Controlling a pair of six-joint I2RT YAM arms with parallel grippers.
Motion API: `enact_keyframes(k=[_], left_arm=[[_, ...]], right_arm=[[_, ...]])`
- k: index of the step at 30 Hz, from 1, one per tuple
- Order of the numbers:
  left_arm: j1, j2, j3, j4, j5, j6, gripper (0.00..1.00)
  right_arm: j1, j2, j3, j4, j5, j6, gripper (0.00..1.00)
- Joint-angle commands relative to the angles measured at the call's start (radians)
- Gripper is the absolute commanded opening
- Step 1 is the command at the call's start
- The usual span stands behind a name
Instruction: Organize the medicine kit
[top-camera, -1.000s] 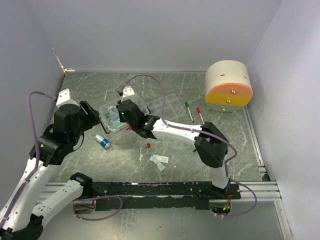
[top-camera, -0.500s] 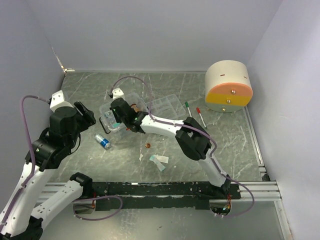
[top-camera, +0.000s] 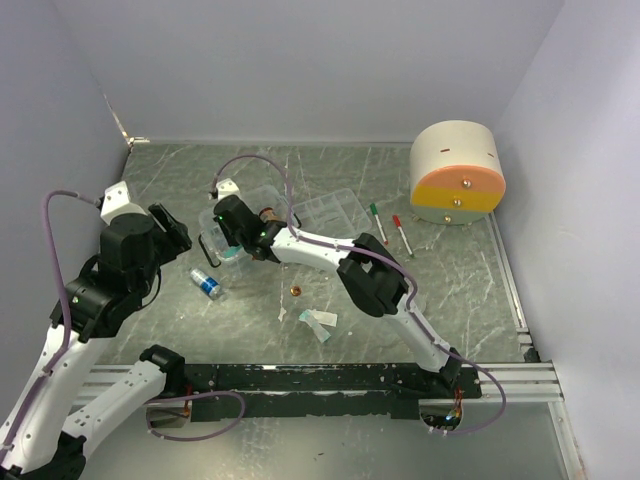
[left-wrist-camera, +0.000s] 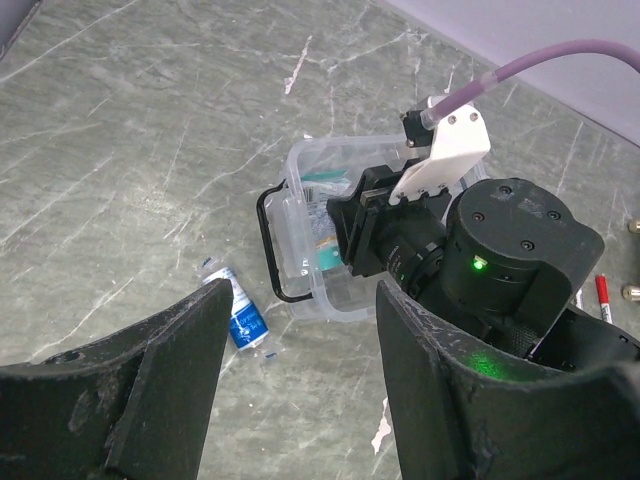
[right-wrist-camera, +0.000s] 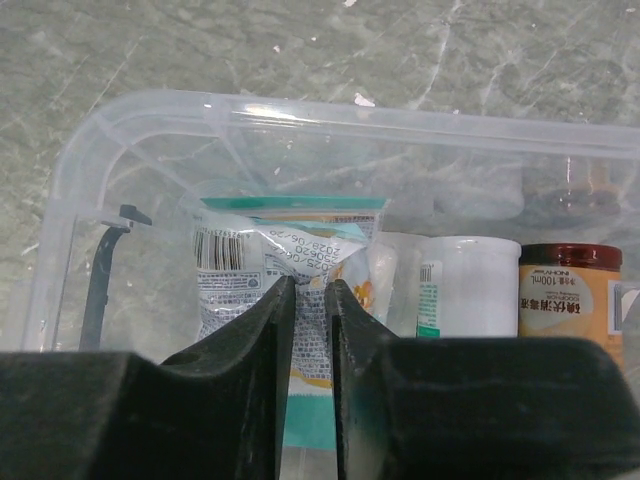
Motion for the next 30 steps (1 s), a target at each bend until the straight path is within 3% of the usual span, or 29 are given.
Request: enact_keyframes(k=[1, 15, 26, 30], left_arm=[[-0.003, -0.009, 0.031, -0.010, -0.009, 0.014, 0.70], [-0.003, -0.001, 0.045, -0.017, -0.006, 0.030, 0.70], [-0.003, 0.016, 0.045, -0.003, 0.015, 0.040, 0.70], [-0.003, 0.030, 0.064, -0.005, 0.024, 0.048, 0.71]], right_arm=[[-0.003, 0.016, 0.034, -0.015, -0.015, -0.001, 0.22], [-0.014, 0.039, 0.082, -0.046, 0.004, 0.052, 0.30], [-0.017, -0.013, 0.053, -0.063, 0.009, 0.078, 0.32], [-0.019, -0.079, 0.068, -0.067, 0.000, 0.098, 0.38]])
